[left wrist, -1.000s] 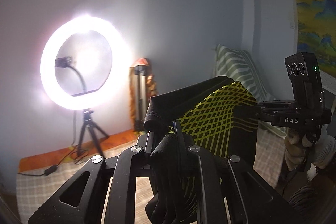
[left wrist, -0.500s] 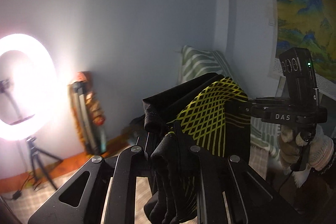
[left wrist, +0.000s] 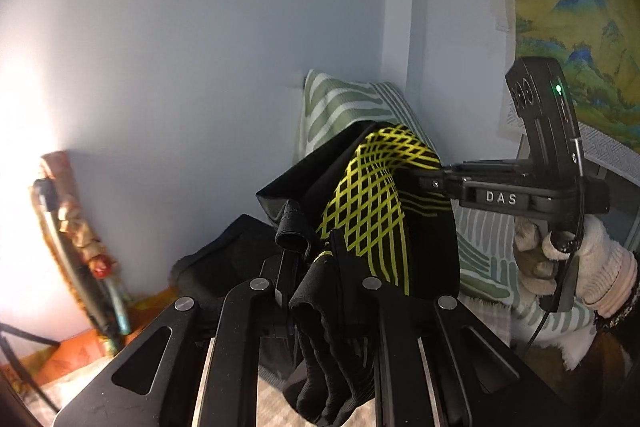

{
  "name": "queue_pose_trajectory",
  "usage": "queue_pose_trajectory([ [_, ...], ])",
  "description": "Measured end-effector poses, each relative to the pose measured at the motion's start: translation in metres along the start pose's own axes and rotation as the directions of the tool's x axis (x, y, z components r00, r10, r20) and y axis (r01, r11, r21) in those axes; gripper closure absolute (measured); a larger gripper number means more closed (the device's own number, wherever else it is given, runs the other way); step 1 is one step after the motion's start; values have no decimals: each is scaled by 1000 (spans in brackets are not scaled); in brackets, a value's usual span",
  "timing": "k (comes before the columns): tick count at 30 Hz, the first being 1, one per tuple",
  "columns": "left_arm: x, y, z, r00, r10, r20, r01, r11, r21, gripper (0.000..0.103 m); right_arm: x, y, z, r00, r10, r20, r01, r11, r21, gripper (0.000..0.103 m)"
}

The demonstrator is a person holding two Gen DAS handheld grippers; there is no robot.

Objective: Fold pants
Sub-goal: 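Lift the folded pants with both grippers and carry them toward the pillow, then lower the pants onto the clothes stack and open both grippers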

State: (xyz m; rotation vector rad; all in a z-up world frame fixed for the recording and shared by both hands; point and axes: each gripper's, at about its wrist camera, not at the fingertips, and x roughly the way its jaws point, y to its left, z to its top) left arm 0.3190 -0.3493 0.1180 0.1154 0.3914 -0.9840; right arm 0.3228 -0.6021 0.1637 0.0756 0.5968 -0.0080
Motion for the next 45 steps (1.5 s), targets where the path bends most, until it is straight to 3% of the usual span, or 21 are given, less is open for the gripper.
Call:
queue_pose_trajectory([
  [13, 86, 53, -19, 993, 88, -75, -92, 995, -47, 91, 135, -56, -6, 997, 9, -79, -10, 1000, -15, 96],
  [23, 140, 96, -31, 970, 193, -148, -201, 979, -35, 91, 207, -82, -9, 987, 76, -145, -77, 997, 1, 95],
  [25, 147, 99, -33, 963, 215, -160, -222, 975, -28, 91, 217, -84, -10, 987, 52, -153, -53, 999, 0, 87],
  [27, 152, 103, -36, 958, 231, -172, -240, 970, -32, 85, 227, -89, -11, 987, -12, -160, 12, 1000, 0, 62],
  [28, 155, 106, -37, 954, 239, -181, -249, 968, -36, 85, 228, -90, -11, 986, -25, -164, 27, 1000, 10, 58],
  [31, 161, 116, -40, 939, 274, -209, -291, 955, -54, 74, 232, -102, -9, 984, -74, -163, 82, 996, 43, 57],
  [35, 152, 128, -36, 924, 327, -200, -348, 934, -78, 50, 230, -111, -9, 980, -91, -176, 103, 993, 61, 56],
  [38, 143, 134, -37, 926, 318, -205, -343, 934, -100, 49, 225, -113, -9, 979, -108, -173, 120, 991, 57, 53],
  [45, 124, 118, -32, 929, 305, -207, -330, 939, -94, 43, 201, -106, -4, 984, -70, -166, 84, 993, 80, 36],
])
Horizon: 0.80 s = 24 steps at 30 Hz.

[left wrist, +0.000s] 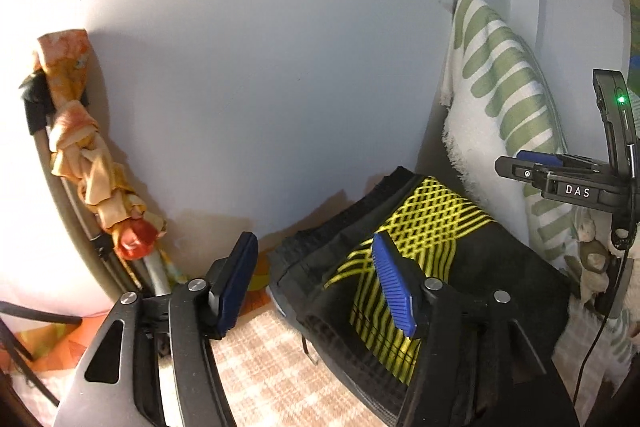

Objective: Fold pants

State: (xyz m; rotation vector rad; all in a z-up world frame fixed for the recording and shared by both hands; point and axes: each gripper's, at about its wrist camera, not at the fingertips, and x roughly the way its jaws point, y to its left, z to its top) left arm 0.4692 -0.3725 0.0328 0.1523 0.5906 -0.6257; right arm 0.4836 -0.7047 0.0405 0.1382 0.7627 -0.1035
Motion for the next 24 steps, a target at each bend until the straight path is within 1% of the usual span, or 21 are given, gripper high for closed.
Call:
queue_pose_trajectory([
  [1, -3, -2, 1, 1000, -2, 2, 2, 1000, -3, 42, -6, 2, 0, 1000, 1, 3, -1, 1000, -3, 35],
  [3, -15, -5, 1, 1000, -7, 10, 7, 1000, -10, 35, -17, 6, 0, 1000, 7, 12, -7, 1000, -4, 26],
  [5, -32, -8, 0, 1000, -12, 25, 12, 1000, -17, 33, -32, 10, -2, 1000, 5, 23, -5, 1000, -5, 22],
  [11, -76, -16, -7, 999, -30, 39, 30, 999, -12, 32, -72, 25, -9, 999, 14, 46, -13, 1000, -23, 21],
  [14, -96, -18, -11, 998, -44, 42, 45, 999, -23, 32, -97, 37, -17, 998, 31, 59, -29, 999, -30, 16],
  [16, -113, -19, -15, 998, -48, 50, 49, 998, -25, 31, -113, 47, -22, 997, 32, 71, -29, 999, -34, 15],
  [17, -120, -19, -17, 997, -47, 55, 48, 999, -25, 30, -123, 52, -25, 996, 36, 79, -34, 999, -34, 15],
  [20, -142, -20, -23, 996, -45, 74, 47, 999, -26, 24, -143, 63, -31, 994, 49, 93, -47, 999, -25, 13],
  [24, -167, -22, -36, 997, -39, 67, 41, 999, -28, 23, -170, 76, -40, 993, 58, 104, -55, 998, -26, 11],
])
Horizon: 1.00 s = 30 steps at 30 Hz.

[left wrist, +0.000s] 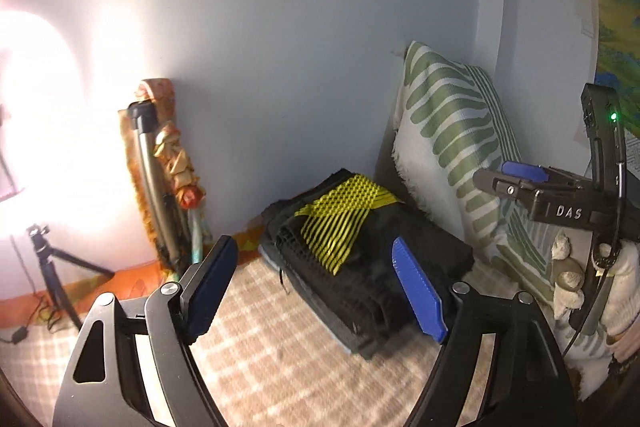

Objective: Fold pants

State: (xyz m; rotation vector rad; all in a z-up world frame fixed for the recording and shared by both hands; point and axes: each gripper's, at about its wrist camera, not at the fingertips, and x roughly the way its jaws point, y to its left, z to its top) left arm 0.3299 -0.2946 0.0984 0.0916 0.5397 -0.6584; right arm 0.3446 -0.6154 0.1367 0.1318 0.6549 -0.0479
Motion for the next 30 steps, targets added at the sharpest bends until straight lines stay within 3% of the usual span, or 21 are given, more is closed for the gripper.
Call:
queue_pose_trajectory([
  [2, -12, -2, -7, 1000, 2, -7, -2, 1000, 8, 23, -15, 7, -5, 1000, 4, 7, -4, 1000, 3, 10],
  [5, -36, -6, -18, 1000, 6, 0, -6, 1000, 27, 23, -35, 19, -14, 1000, -10, 21, 10, 1000, -7, 0],
  [16, -121, -11, -58, 998, 1, 67, -4, 999, 46, 23, -100, 56, -60, 998, -12, 55, 12, 1000, 2, 0],
  [23, -149, 2, -91, 998, 23, 65, -26, 999, 40, 23, -125, 103, -94, 998, -16, 53, 20, 997, -72, 0],
  [30, -167, 13, -126, 998, 33, 47, -34, 999, 34, 23, -138, 136, -130, 999, -26, 47, 29, 998, -58, 0],
])
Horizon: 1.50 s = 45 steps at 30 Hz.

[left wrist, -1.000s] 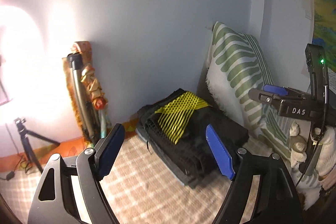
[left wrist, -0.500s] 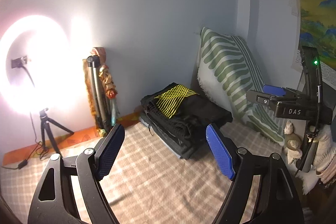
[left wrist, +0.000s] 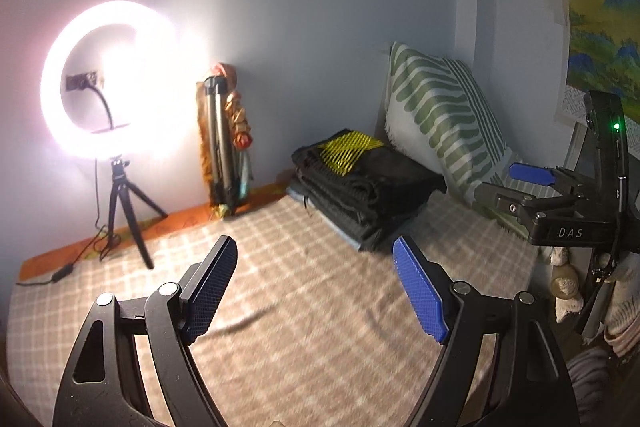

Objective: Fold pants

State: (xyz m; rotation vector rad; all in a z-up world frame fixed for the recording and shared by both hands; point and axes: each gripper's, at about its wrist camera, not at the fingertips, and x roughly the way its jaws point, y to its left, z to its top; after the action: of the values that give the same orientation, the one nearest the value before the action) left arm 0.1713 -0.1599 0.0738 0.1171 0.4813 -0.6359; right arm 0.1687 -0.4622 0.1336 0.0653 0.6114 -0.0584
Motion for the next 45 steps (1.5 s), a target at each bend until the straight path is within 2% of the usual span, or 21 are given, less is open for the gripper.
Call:
queue_pose_trajectory([
  [11, 4, 8, -44, 999, 12, -35, -13, 1000, -14, 23, -11, 14, -48, 990, -141, 4, 140, 986, 95, 0],
  [16, 1, 7, -54, 999, 35, -19, -35, 999, 2, 23, -8, 16, -58, 985, -172, -2, 171, 980, 104, 0],
  [20, 0, 8, -59, 997, 73, -13, -72, 997, 21, 23, -4, 20, -62, 987, -163, -2, 162, 981, 102, 0],
  [30, 0, 3, -67, 996, 62, -63, -61, 998, 23, 22, 2, 29, -72, 989, -151, 3, 150, 984, 99, 0],
  [31, 0, 2, -67, 996, 63, -65, -61, 998, 25, 22, 2, 30, -72, 988, -156, 9, 154, 983, 96, 0],
  [33, 0, 2, -67, 996, 56, -67, -55, 998, 24, 10, 2, 31, -72, 988, -156, 12, 154, 983, 95, 0],
  [34, -1, 3, -68, 997, 55, -62, -54, 998, 18, 9, 2, 30, -72, 988, -153, 12, 151, 984, 97, 0],
  [45, -2, 6, -68, 995, 69, -73, -70, 998, -5, 8, 4, 32, -75, 989, -145, 3, 144, 984, 102, 0],
])
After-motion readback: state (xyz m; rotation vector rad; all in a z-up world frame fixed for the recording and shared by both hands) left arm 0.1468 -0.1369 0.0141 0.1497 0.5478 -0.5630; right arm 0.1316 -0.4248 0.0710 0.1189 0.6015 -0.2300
